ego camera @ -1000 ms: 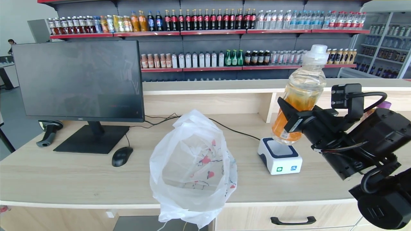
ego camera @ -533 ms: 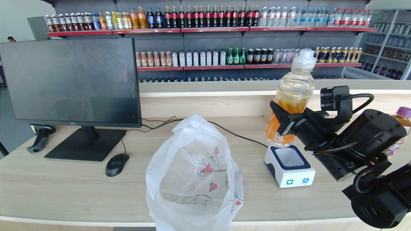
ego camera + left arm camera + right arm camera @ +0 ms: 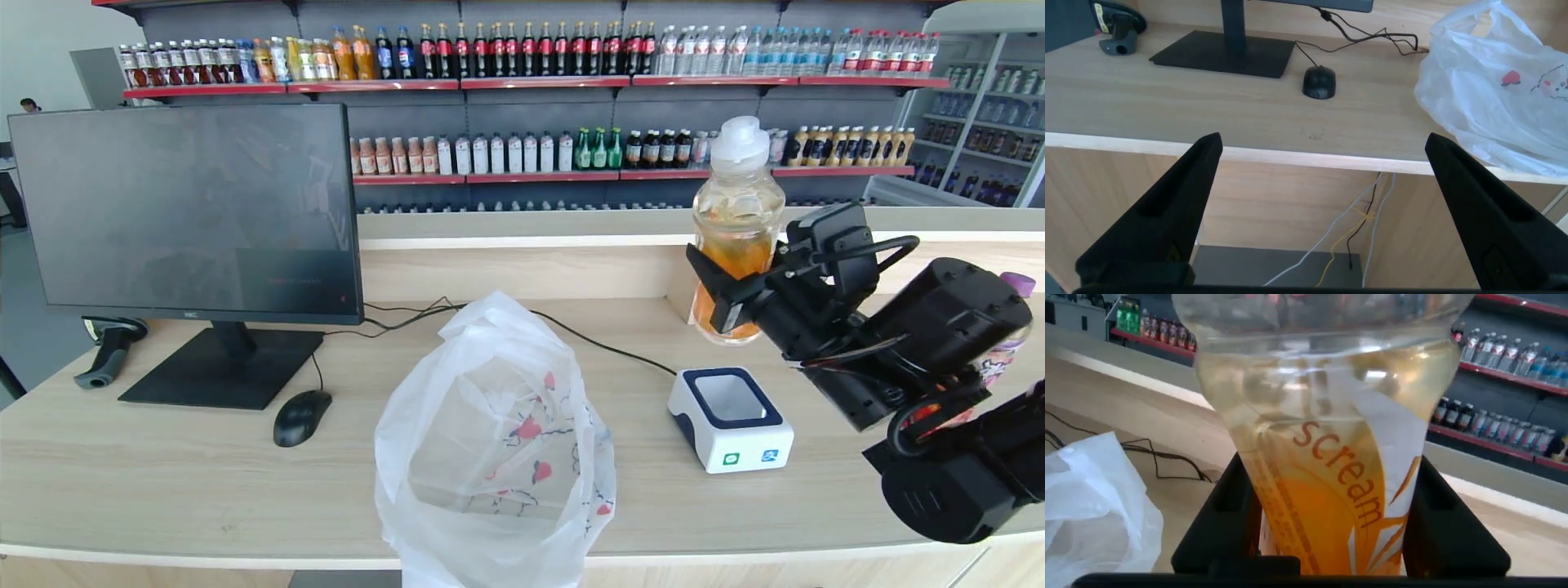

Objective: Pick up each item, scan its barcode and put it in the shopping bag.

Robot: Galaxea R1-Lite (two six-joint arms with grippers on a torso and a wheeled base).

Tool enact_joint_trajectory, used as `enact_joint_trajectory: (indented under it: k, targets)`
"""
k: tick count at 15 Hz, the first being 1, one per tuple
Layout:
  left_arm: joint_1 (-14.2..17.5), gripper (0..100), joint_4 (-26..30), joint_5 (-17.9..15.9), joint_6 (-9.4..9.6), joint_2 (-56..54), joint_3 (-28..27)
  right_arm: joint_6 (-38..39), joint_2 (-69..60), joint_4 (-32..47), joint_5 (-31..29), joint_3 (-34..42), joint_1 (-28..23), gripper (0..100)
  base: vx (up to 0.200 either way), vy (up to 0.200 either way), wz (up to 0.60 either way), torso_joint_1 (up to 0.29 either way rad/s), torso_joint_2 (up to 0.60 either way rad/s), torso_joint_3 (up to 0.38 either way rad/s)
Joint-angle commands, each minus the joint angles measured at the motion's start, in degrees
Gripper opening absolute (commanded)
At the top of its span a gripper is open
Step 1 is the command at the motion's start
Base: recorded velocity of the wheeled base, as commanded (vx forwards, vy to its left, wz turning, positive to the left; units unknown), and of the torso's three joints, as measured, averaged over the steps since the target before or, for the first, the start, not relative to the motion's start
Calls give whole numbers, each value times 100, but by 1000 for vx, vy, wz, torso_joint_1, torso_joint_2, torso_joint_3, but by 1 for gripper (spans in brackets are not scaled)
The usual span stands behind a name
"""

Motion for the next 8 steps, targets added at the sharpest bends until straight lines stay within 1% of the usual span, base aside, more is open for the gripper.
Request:
enact_joint_trajectory:
  k: [1, 2, 3, 5, 7, 8]
  targets:
    - [5, 100, -1, 0, -4, -2, 0, -647, -9, -8, 706, -168, -393, 0, 0, 0, 0, 0, 0, 0]
    - [5, 100, -1, 0, -4, -2, 0, -990, 0, -8, 1120, -98, -420, 0, 0, 0, 0, 0, 0, 0]
    - [5, 100, -1, 0, -4, -2, 0, -1359, -27, -8, 1401, 166, -411, 0, 0, 0, 0, 0, 0, 0]
    - [5, 100, -1, 0, -4, -2, 0, -1789, -97, -8, 1823, 552, -411, 0, 0, 0, 0, 0, 0, 0]
    - [5, 100, -1, 0, 5, -2, 0, -2097, -80, -8, 2227, 711, -402, 0, 0, 0, 0, 0, 0, 0]
    - [5, 100, -1, 0, -4, -2, 0, -2158, -71, -8, 2324, 728, -402, 0, 0, 0, 0, 0, 0, 0]
